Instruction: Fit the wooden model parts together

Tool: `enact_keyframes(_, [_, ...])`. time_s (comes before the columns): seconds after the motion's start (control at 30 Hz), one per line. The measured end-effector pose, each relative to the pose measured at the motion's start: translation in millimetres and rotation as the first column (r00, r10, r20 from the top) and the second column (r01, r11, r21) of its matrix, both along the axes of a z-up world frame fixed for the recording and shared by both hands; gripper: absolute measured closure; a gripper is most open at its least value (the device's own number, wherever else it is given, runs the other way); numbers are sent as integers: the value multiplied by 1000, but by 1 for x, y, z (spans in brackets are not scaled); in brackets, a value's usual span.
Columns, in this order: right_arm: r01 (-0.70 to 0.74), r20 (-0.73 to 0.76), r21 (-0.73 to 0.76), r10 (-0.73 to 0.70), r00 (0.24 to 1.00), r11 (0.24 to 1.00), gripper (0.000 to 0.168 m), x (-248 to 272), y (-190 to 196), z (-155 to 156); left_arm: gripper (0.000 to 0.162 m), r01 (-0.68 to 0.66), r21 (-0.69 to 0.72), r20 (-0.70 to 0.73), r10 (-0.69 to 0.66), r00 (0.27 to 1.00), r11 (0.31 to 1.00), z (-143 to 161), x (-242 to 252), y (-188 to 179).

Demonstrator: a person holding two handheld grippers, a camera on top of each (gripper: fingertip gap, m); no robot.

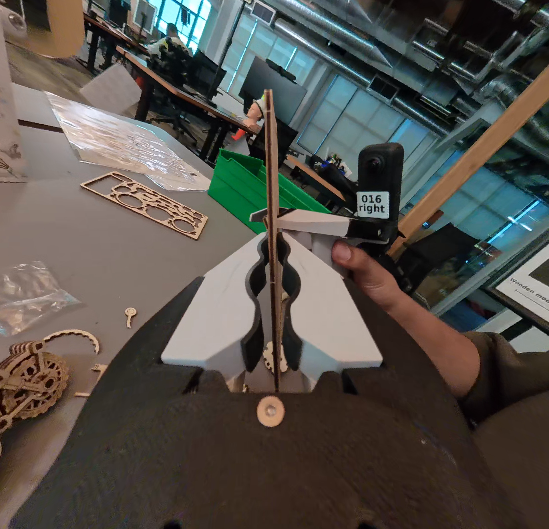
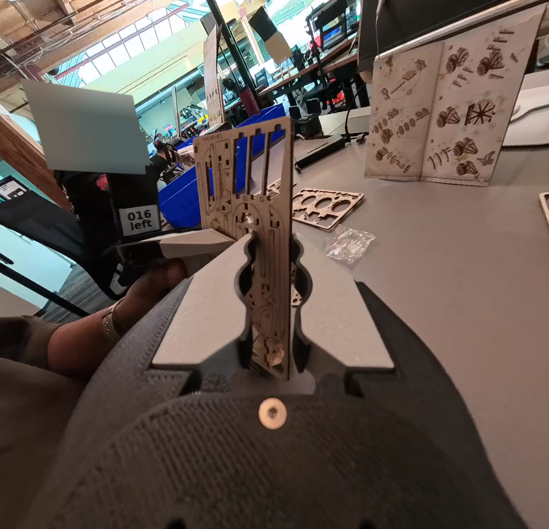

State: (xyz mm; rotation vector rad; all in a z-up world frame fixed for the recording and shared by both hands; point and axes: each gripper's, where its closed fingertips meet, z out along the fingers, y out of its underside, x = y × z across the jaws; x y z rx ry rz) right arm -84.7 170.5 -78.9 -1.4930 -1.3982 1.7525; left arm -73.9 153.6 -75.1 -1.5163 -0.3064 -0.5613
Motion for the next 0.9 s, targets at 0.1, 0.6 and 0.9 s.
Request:
enact_keyframes(0.1, [-23,22,-49,24,999,999,141,2,1,-3,162,-12,-2,-25,12,1000,1000,-3,2,-1])
enact_keyframes(0.6, [-98,24,-79,100,995,992,143,8,-10,-10,162,15,17,51,-16,999,1000,-4,4,-3])
enact_keyframes(0.9, [-58,38,-40,59,998,998,143,7,-8,-10,162,-30,-3,16,30,999,1000,-5,2,-2])
